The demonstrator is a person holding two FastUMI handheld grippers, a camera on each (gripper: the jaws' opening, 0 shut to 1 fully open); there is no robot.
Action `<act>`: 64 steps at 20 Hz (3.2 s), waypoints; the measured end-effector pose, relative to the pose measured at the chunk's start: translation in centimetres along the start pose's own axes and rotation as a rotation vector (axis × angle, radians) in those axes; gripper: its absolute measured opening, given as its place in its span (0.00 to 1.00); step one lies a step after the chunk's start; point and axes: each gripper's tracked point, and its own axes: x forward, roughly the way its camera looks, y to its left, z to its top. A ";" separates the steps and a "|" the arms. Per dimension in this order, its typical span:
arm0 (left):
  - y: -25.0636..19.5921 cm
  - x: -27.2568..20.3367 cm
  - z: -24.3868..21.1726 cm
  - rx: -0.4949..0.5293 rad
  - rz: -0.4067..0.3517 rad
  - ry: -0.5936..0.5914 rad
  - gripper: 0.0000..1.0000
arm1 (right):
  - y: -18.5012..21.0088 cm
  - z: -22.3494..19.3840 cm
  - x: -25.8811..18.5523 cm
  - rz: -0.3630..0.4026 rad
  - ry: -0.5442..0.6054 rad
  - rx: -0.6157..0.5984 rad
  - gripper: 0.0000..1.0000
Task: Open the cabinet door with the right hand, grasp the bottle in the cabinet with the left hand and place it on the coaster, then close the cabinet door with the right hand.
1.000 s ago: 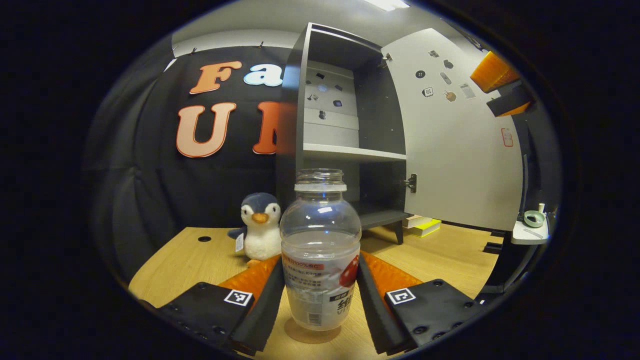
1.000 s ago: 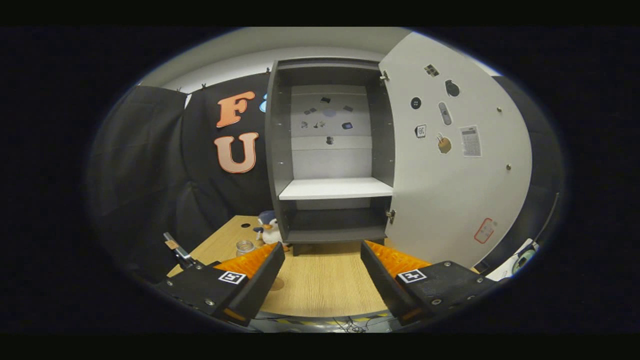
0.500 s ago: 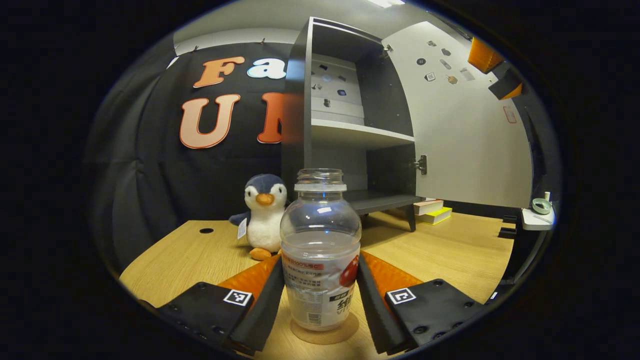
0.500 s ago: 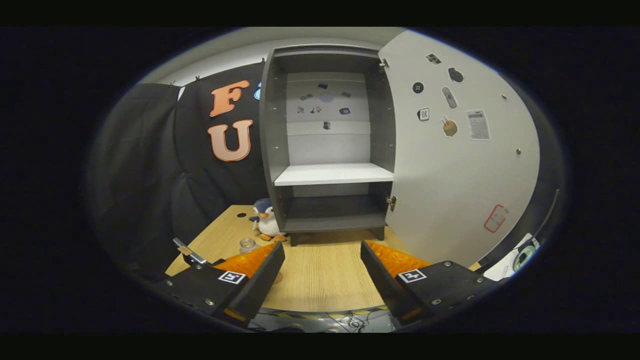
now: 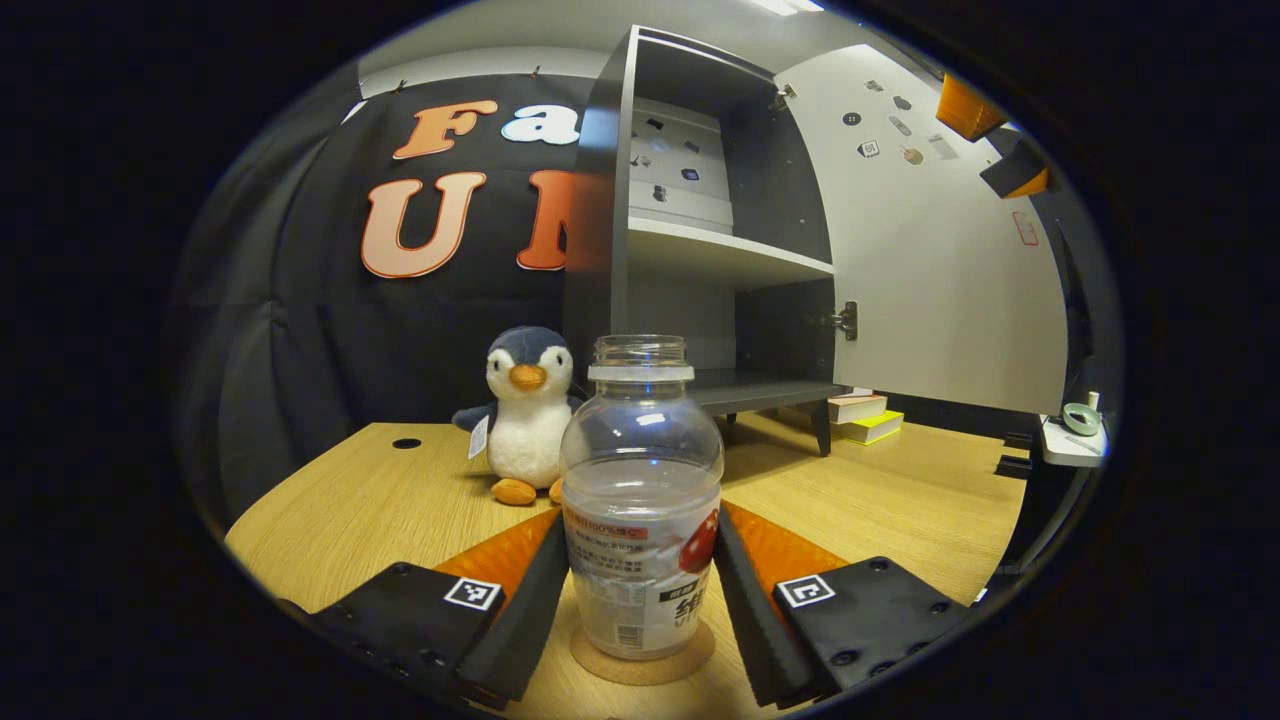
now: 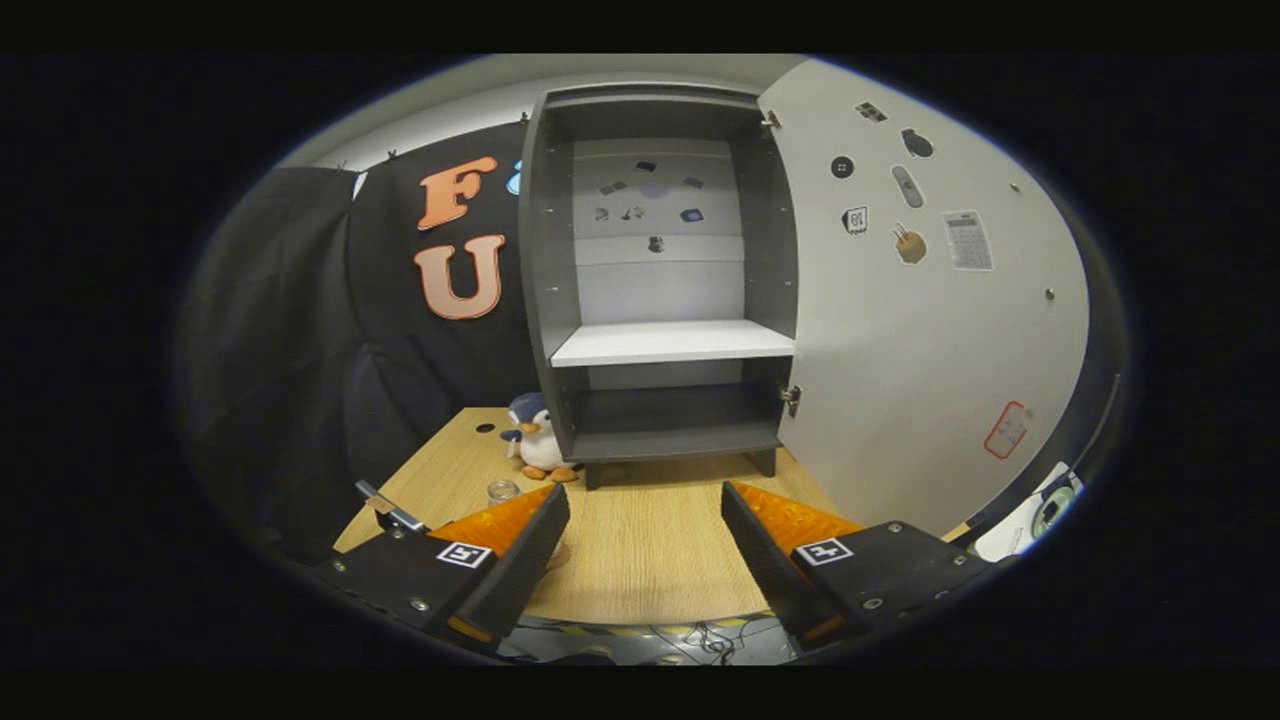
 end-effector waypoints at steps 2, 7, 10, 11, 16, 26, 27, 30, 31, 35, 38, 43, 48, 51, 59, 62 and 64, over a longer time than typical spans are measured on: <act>0.1 0.0 -0.6 -0.005 0.007 0.018 0.86 | 0.2 -0.1 -0.1 0.004 0.001 -0.001 0.95; -0.2 -0.5 0.0 -0.004 0.001 0.009 0.87 | 0.1 -0.5 -0.3 0.003 0.005 0.004 0.95; 0.0 -0.3 0.1 0.007 0.005 0.009 0.94 | 0.3 -0.6 -0.6 0.011 0.003 0.011 0.94; 0.1 -0.3 0.3 0.008 0.009 0.008 0.94 | 0.3 -0.6 -0.7 0.012 0.000 0.008 0.95; 0.3 0.2 2.0 0.020 0.014 -0.017 0.95 | -0.3 -0.3 -1.5 0.007 -0.020 0.004 0.94; 0.2 0.2 7.4 0.052 0.022 -0.085 0.95 | -2.9 0.8 -4.2 -0.029 -0.083 0.005 0.94; 0.4 0.3 8.0 0.053 0.027 -0.090 0.95 | -3.2 1.0 -4.5 -0.034 -0.093 0.003 0.94; 0.2 0.1 9.8 0.046 0.031 -0.105 0.95 | -4.1 1.8 -5.4 -0.050 -0.126 0.007 0.94; 0.0 -0.1 10.4 0.045 0.029 -0.104 0.95 | -4.6 2.0 -5.6 -0.055 -0.137 0.014 0.95; -1.3 -0.9 13.2 0.031 0.018 -0.117 0.95 | -6.4 2.8 -7.1 -0.086 -0.182 0.041 0.95; -2.3 -1.5 15.3 0.024 0.010 -0.132 0.95 | -7.8 3.4 -8.2 -0.107 -0.209 0.063 0.92; -3.4 -1.8 17.4 -0.047 0.008 -0.112 0.95 | -10.3 4.2 -10.4 -0.148 -0.251 0.070 0.94; -3.7 -2.2 19.9 -0.053 0.026 -0.105 0.95 | -13.4 4.6 -12.6 -0.201 -0.276 0.064 0.94; -4.1 -2.5 22.0 -0.043 0.028 -0.118 0.95 | -15.7 5.1 -14.0 -0.238 -0.297 0.070 0.94; -6.9 -2.8 27.1 -0.083 -0.010 -0.146 0.95 | -23.2 7.3 -17.0 -0.355 -0.342 0.064 0.94; -7.2 -2.3 27.1 -0.075 0.002 -0.114 0.95 | -26.6 8.5 -17.2 -0.411 -0.358 0.058 0.94; -7.1 -2.5 27.8 -0.055 0.020 -0.123 0.95 | -28.1 9.7 -16.8 -0.400 -0.374 0.075 0.94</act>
